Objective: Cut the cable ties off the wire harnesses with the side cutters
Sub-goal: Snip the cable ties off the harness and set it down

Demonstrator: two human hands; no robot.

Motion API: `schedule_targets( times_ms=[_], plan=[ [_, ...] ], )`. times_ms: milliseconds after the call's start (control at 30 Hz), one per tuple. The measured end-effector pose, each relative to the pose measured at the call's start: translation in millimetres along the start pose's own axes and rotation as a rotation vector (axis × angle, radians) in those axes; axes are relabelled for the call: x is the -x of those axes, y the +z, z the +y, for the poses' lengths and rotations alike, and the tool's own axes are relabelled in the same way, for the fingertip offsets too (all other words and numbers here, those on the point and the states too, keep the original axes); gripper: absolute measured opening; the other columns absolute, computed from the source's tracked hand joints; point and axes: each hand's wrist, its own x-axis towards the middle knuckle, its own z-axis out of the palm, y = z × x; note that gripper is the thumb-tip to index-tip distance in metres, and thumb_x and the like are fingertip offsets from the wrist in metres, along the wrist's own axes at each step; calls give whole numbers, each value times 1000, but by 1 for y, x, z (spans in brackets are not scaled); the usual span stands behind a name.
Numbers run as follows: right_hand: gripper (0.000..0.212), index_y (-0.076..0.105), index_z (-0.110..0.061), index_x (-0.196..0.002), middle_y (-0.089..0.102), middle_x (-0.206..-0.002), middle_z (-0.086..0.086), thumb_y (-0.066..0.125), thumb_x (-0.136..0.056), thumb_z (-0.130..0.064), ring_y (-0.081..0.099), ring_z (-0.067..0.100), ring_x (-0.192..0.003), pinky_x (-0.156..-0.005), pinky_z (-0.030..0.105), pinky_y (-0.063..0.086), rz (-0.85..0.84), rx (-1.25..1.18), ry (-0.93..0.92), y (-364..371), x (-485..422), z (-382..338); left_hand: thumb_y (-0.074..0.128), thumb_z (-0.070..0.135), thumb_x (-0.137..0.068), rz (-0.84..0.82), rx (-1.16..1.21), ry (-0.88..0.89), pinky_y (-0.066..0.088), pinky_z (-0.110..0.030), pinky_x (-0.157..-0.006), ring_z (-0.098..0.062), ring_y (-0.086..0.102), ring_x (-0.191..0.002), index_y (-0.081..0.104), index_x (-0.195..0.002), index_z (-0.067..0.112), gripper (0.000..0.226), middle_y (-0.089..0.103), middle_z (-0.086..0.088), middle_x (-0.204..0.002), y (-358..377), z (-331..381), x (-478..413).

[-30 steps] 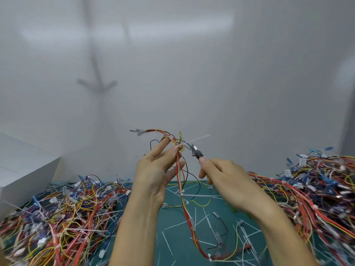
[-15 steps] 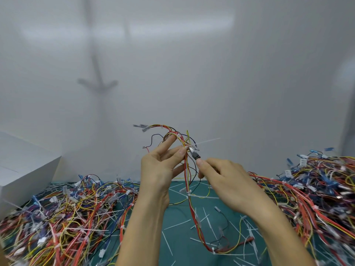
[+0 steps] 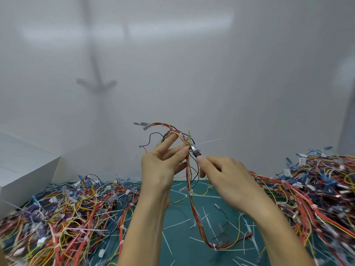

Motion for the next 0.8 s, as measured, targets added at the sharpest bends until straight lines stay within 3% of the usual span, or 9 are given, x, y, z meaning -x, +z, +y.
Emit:
schedule_targets(
  times_ms=[200, 400, 800],
  plan=[
    [53, 59, -18, -71, 48, -47, -22, 36, -99, -56, 43, -1, -49, -51, 11, 34, -8, -11, 2, 0, 1, 0, 74, 5, -82, -14, -29, 12, 58, -20, -66, -13, 74, -84, 66, -114, 27, 39, 78, -3, -91, -1, 0, 0],
    [54, 57, -16, -71, 42, -50, -6, 36, -99, -57, 39, 6, -49, -51, 19, 32, -4, 23, -14, 1, 1, -1, 74, 4, -81, -28, -61, 49, 58, -21, -67, -14, 74, -85, 65, -109, 30, 39, 78, -2, -89, -4, 1, -1],
    [53, 59, -19, -73, 47, -53, -7, 33, -99, -57, 43, 3, -50, -50, 18, 33, -13, 12, 5, 1, 1, -1, 74, 5, -82, -23, -58, 67, 57, -20, -65, -9, 73, -79, 64, -113, 30, 40, 78, 0, -87, -2, 0, -1]
  ],
)
